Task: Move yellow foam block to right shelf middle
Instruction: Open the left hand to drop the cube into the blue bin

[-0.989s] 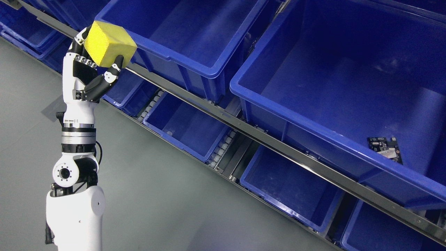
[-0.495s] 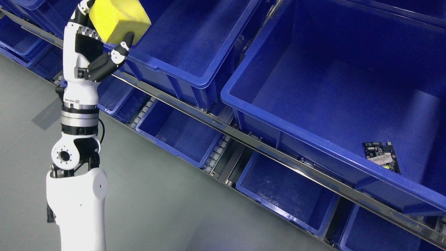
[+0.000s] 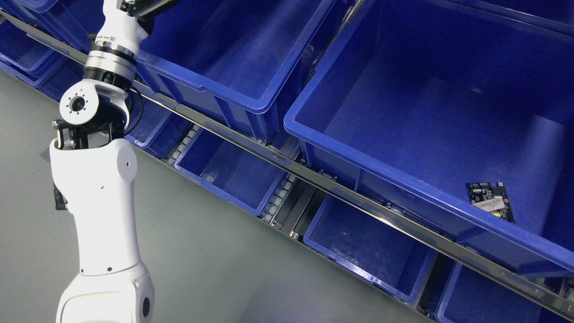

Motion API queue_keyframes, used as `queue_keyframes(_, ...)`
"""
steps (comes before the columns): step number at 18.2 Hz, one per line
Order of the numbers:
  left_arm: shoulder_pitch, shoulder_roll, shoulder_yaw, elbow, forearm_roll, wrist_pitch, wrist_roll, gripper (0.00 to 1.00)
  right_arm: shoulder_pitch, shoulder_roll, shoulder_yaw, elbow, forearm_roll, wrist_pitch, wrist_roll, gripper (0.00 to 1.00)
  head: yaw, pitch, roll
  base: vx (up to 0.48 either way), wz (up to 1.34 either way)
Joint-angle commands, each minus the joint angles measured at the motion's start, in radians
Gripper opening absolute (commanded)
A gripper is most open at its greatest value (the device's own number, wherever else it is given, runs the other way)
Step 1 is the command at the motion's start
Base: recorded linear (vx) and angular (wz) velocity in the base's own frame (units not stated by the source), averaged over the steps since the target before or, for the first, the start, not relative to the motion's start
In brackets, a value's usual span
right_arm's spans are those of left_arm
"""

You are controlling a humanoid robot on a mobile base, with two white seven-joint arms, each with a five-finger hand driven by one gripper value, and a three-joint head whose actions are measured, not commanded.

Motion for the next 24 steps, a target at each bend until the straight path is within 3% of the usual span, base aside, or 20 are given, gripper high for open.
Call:
queue_keyframes(1,-0.201,0.018,-0.077,0.403,-0.039,0.013,0.034,0.61,0.001,-0.017,0.000,-0.017,0.003,0.001,0.001,1.00,0.0000,0.000,0.000,0.000,0.00)
queue_keyframes(2,-0.244,0.018,-0.087,0.469,-0.037,0.013,0.039,0.65,0.001,-0.017,-0.001,-0.017,0.003,0.001,0.001,1.00,0.0000,0.000,0.000,0.000,0.00)
queue_keyframes(4,-0.306,0.018,-0.153,0.532,-0.036,0.014,0.036,0.98,0.001,-0.017,-0.001,-0.017,0.003,0.001,0.001,1.00,0.0000,0.000,0.000,0.000,0.00)
queue_keyframes(9,-0.276,0.018,-0.170,0.410,-0.033,-0.001,0.028,1.00,0.001,-0.017,-0.001,-0.017,0.003,0.001,0.001,1.00,0.0000,0.000,0.000,0.000,0.00)
queue_keyframes(14,-0.047,0.018,-0.023,-0.001,-0.031,-0.018,0.031,1.00,0.001,-0.017,0.000,-0.017,0.003,0.001,0.001,1.00,0.0000,0.000,0.000,0.000,0.00)
queue_keyframes(17,0.065,0.018,0.055,-0.139,-0.010,-0.123,0.027,1.00,0.001,-0.017,-0.001,-0.017,0.003,0.001,0.001,1.00,0.0000,0.000,0.000,0.000,0.00)
queue_keyframes(20,0.253,0.018,0.054,-0.204,-0.010,-0.191,0.019,1.00,0.001,-0.017,-0.001,-0.017,0.003,0.001,0.001,1.00,0.0000,0.000,0.000,0.000,0.00)
queue_keyframes(24,0.291,0.018,0.046,-0.227,-0.008,-0.187,0.016,1.00,0.001,-0.017,-0.001,-0.017,0.003,0.001,0.001,1.00,0.0000,0.000,0.000,0.000,0.00)
